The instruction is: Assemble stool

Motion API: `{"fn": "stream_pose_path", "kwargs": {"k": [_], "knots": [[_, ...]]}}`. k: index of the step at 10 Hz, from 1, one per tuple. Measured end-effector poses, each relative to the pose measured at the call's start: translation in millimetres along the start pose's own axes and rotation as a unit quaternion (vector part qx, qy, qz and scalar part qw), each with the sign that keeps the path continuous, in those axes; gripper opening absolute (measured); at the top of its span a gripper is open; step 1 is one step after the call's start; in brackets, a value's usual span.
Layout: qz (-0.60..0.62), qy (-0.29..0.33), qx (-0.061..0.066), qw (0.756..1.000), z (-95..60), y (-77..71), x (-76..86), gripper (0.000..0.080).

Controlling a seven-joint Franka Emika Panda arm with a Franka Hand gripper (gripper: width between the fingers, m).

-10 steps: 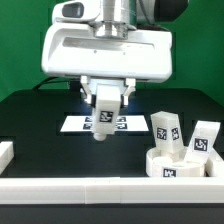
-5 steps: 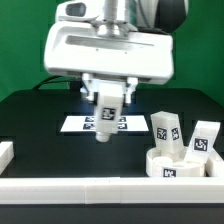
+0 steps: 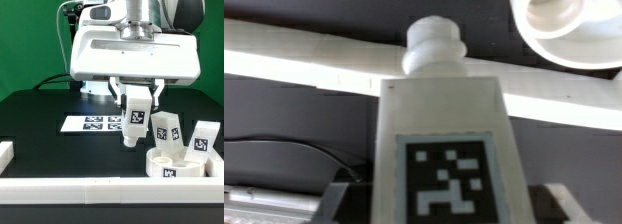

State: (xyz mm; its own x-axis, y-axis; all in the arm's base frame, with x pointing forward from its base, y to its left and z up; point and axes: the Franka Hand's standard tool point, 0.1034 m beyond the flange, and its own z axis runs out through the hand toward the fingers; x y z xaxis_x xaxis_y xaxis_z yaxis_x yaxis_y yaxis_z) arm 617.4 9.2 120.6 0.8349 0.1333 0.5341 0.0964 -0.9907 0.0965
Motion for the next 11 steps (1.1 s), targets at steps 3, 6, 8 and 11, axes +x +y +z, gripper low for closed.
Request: {"fn": "stream_pose_path", "kwargs": {"k": [3, 6, 8, 11], "knots": [[0.004, 0.003, 0.011, 1.000, 3.9, -18.9, -9.0, 0.0337], [0.003, 0.012, 0.037, 0.999, 8.3, -58.7, -0.5, 0.0337], [0.003, 0.011, 0.034, 0.999, 8.9, -54.7, -1.1, 0.0337], [0.003, 0.010, 0.031, 0.999, 11.4, -48.7, -3.0, 0.0337]]}}
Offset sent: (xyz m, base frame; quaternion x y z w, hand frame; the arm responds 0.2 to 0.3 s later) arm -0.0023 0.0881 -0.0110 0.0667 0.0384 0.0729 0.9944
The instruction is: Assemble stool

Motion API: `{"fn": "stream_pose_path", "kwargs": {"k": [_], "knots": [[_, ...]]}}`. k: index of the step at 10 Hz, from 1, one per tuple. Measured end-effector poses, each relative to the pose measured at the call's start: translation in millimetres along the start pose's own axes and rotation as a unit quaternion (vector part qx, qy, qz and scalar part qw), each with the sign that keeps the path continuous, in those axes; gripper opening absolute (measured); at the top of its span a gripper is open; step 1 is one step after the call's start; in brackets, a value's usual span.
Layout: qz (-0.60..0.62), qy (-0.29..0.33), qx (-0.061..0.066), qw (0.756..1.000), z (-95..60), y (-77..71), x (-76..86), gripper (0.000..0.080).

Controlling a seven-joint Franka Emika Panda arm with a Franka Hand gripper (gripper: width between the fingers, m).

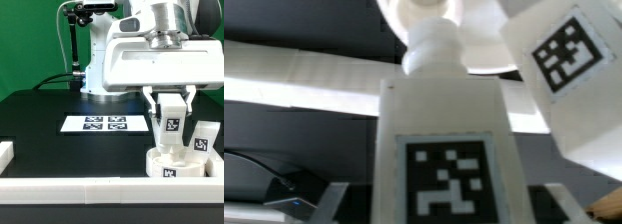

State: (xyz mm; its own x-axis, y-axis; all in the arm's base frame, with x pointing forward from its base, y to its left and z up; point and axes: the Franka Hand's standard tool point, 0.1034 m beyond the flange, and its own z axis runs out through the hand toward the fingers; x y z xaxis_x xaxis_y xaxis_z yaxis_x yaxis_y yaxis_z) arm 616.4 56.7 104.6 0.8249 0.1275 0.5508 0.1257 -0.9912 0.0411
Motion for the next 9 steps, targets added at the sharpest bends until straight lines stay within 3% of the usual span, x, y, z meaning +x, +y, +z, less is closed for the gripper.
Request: {"fn": "stream_pose_path", "kwargs": {"k": [4, 9], "knots": [[-0.001, -0.006, 0.001, 1.000, 14.5, -2.0, -6.7, 0.0337], [-0.002, -0.012, 0.002, 1.000, 17.0, -4.8, -14.7, 0.0337]]}}
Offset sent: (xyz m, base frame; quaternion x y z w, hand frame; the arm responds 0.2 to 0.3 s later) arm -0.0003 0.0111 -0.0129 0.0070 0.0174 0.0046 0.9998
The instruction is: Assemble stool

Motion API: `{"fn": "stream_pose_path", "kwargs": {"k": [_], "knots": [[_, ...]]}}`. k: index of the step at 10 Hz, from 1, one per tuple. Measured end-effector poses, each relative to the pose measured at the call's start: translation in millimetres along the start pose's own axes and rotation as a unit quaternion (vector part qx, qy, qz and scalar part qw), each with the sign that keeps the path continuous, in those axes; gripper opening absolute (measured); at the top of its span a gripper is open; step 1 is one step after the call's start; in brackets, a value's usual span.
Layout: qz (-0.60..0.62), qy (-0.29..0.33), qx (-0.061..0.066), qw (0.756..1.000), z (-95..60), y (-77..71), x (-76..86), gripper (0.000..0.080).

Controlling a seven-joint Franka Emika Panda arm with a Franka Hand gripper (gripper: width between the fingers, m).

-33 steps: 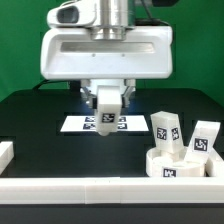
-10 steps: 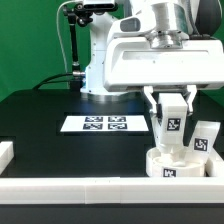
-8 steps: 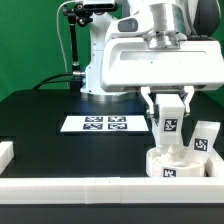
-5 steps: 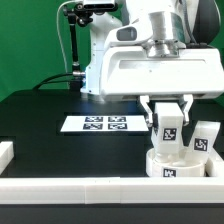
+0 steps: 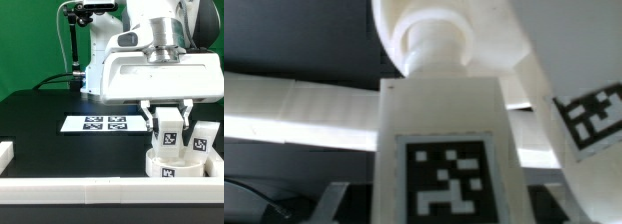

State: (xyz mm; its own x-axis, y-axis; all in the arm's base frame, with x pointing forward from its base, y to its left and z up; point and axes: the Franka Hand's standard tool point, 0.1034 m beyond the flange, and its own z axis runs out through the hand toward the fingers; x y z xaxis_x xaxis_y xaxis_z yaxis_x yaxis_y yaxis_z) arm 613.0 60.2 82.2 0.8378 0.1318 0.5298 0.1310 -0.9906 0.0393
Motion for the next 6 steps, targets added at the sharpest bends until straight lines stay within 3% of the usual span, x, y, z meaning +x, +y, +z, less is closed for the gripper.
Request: {"fn": "stream_pose_path", "kwargs": {"k": [6], "knots": [[-0.001, 0.013, -0.006, 1.000, 0.2, 1.8, -3.6, 0.0337]]}}
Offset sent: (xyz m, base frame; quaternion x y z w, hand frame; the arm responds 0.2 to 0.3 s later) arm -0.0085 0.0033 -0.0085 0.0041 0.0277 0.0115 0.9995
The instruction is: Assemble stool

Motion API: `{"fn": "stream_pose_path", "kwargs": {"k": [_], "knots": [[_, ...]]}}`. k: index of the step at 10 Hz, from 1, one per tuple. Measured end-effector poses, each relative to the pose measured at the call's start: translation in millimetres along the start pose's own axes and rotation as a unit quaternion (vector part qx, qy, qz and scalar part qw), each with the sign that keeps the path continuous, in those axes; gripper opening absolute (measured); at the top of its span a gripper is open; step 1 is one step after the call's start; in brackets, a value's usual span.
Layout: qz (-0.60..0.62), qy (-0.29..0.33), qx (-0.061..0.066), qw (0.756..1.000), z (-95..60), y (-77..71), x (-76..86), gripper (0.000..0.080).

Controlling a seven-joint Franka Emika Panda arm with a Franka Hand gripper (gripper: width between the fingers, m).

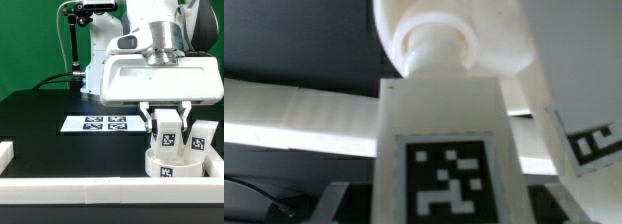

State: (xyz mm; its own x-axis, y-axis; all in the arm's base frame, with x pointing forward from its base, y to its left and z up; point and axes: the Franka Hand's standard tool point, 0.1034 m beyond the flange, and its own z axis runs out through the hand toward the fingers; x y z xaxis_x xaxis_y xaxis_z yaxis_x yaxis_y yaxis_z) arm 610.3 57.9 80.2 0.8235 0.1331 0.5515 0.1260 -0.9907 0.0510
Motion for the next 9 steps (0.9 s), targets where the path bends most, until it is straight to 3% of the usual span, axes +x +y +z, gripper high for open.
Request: {"fn": "stream_pose_path", "kwargs": {"k": [1, 2, 3, 7, 9], "knots": [[0.000, 0.000, 0.000, 1.000, 0.1, 0.0, -0.3, 0.0492], [0.000, 0.000, 0.000, 1.000, 0.1, 0.0, -0.3, 0.0492], [0.000, 0.000, 0.000, 1.000, 0.1, 0.0, -0.3, 0.0607], [0.009, -0.030, 0.014, 0.999, -9.3, -3.8, 4.6, 0.0648], [0.017, -0.059, 0.027, 0.998, -22.2, -8.7, 11.8, 0.0649]]}}
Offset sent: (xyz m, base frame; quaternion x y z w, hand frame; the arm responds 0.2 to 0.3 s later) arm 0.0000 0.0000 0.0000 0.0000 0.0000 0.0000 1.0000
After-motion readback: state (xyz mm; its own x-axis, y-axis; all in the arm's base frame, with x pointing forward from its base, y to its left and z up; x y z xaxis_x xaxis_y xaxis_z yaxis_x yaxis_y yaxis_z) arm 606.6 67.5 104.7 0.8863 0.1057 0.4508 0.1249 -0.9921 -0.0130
